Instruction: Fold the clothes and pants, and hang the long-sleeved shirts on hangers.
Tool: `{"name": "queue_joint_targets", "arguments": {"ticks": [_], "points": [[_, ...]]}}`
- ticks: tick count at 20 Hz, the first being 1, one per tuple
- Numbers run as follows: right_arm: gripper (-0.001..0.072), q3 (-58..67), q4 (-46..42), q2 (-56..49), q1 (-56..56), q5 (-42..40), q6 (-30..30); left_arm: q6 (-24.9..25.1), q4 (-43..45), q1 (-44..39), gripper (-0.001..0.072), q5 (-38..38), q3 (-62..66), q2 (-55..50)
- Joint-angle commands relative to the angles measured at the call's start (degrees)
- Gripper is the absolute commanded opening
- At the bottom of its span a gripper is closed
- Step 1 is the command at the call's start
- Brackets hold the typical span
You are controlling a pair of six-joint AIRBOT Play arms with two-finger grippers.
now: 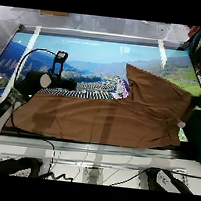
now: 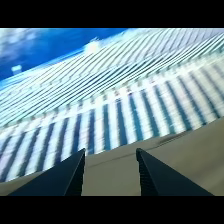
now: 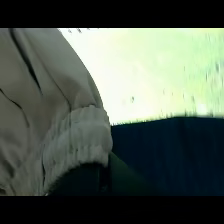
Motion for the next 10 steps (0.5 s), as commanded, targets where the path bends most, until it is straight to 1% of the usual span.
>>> {"name": "queue_joint_targets", "arguments": {"ticks": [1,2,3,4,6,7,10], "points": [[0.0025,-0.87,0.00,0.13,-10.88,7.28,0.70,3.32,-16.31,-2.40,0.0377,6.93,0.24,-2.60],[0.0025,-1.66,0.07,0.13,-12.74,7.10,0.70,4.26,-18.69,-3.67,0.0408,7.67,0.31,-3.56],[0.0025,-2.51,0.07,0.13,-14.25,6.75,0.70,4.31,-21.40,-5.03,0.0455,8.94,0.31,-4.57],[0.0025,-3.26,0.13,0.13,-15.26,6.25,0.68,4.35,-24.41,-6.21,0.0484,10.01,0.33,-5.55],[0.0026,-4.59,0.15,0.13,-16.02,5.33,0.70,5.33,-31.80,-8.41,0.0488,10.80,1.33,-8.44],[0.0025,-5.09,0.31,0.13,-16.00,4.92,0.68,7.21,-36.00,-9.40,0.0511,10.75,2.56,-10.25],[0.0025,-6.08,3.08,0.13,-15.89,3.43,0.68,14.19,-50.38,-12.28,0.0512,8.90,9.49,-17.49]]}}
